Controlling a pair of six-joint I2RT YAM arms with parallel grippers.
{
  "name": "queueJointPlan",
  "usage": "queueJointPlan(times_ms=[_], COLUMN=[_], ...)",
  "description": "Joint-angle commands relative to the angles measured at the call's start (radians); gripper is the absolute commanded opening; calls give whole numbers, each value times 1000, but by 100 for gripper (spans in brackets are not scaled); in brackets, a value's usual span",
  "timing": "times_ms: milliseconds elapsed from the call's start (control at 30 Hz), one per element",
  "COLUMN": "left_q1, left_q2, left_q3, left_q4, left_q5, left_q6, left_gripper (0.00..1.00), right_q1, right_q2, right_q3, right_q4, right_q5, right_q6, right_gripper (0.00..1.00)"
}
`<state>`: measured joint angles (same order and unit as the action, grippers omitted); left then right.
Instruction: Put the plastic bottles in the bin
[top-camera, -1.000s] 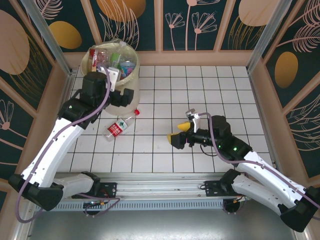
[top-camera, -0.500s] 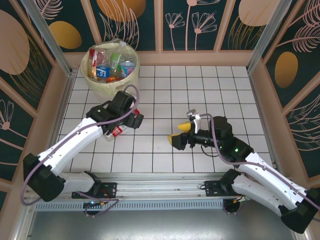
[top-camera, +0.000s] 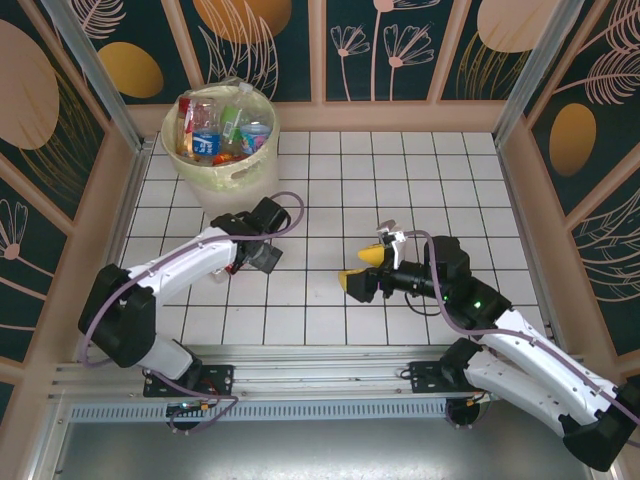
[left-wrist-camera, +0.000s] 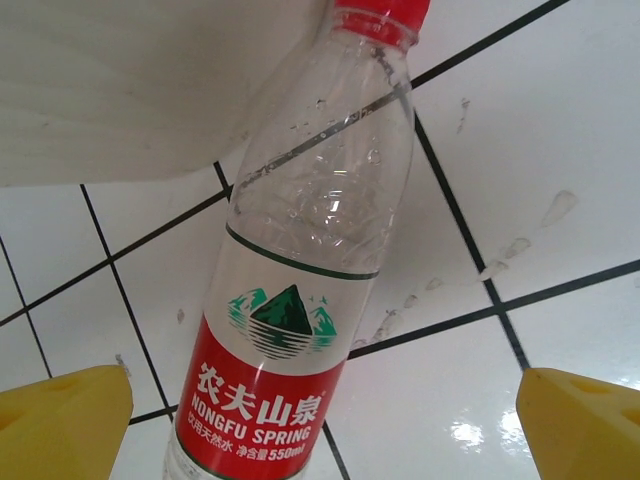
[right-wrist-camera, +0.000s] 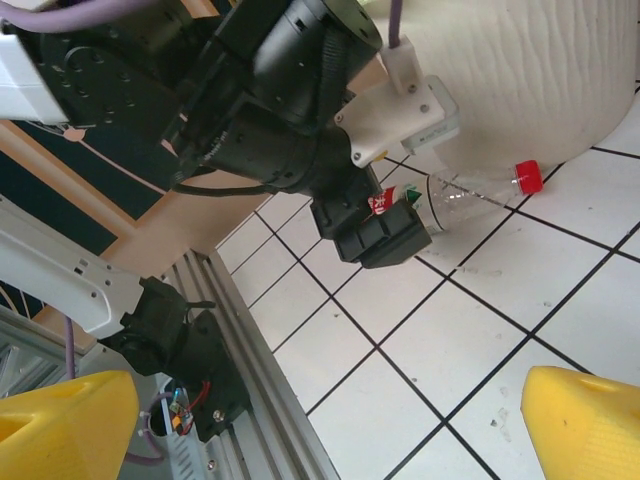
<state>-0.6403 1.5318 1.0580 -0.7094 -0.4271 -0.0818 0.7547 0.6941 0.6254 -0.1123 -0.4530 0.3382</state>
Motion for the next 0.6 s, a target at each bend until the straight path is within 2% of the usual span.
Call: queueJointPlan(times_ms=[0, 133, 333, 567], left_q1=[-2, -2, 21, 65], left_q2=[63, 123, 175, 201], left_q3=[-10, -17, -47, -49], left_q4=[11, 34, 100, 110], left_q5=[-66, -110, -116, -21], left_q6=[22, 17, 18, -1], left_gripper=[99, 99, 98, 95], right_q1=[8, 7, 8, 7], right_q2=[-15, -24, -40, -46], right_q3=[-13, -15, -21, -20], right_q4=[16, 1, -9, -24], right_q5=[3, 15, 25, 34], right_q6=[-11, -13, -11, -15], right_gripper=[99, 99, 99, 99])
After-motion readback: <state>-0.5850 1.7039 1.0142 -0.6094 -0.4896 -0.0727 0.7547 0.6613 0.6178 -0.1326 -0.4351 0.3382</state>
